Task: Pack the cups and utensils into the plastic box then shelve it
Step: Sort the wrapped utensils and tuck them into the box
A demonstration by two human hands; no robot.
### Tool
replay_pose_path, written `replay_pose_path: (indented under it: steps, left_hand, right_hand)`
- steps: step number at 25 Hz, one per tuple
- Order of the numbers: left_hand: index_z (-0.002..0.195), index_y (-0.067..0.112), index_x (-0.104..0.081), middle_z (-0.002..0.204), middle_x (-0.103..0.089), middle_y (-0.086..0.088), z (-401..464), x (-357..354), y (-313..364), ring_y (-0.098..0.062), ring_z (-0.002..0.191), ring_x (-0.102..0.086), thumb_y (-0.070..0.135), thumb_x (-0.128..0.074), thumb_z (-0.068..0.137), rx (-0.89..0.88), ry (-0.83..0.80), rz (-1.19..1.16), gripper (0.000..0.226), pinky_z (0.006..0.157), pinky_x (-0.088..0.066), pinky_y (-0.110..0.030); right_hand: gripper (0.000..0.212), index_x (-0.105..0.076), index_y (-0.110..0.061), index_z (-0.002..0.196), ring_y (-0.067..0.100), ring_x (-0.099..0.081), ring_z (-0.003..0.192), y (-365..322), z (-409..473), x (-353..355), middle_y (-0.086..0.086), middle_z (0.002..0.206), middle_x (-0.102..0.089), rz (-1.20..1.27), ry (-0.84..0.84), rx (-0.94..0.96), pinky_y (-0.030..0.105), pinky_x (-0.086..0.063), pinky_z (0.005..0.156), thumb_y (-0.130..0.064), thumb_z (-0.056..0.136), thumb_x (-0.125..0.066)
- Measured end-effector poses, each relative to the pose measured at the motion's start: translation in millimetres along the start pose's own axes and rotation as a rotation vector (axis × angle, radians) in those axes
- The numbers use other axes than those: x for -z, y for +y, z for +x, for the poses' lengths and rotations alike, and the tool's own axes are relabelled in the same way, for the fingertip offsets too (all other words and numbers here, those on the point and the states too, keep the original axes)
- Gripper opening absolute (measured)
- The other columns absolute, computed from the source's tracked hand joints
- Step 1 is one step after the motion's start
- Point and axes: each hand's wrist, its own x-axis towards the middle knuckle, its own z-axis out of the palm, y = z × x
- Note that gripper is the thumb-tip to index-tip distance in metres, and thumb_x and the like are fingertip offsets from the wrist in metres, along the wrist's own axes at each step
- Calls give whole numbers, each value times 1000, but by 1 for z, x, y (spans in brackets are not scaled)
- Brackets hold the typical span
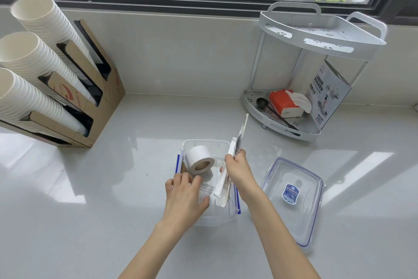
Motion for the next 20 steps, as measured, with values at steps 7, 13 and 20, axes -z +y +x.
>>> replay_pose_path:
  steps: [7,13,20]
  left_hand:
    - [60,34,-66,60,-65,16,6,-1,-12,-14,85,-59,52,-56,45,-99,43,235,26,78,-24,-35]
    - [108,19,-61,131,-51,2,6,-2,-15,-22,134,-29,47,-35,79,-47,9,153,48,98,4,-38]
    - [119,25,-55,132,-51,6,13,27,-1,-17,128,-33,45,-32,84,63,83,-291,47,100,-12,-31]
  right_hand:
    - [24,-41,-6,112,13,-55,66,6,-2,5,5,94,-61,261,-138,23,24,-48,62,2,92,-30]
    - [27,-46,-10,116,10,-62,73,12,-4,14,-4,91,-66,328,-264,8,24,-49,68,0,95,-33]
    - [22,-49,-5,115,7,-61,62,15,-9,23,2,93,-68,414,-366,-9,20,-50,59,-5,97,-38]
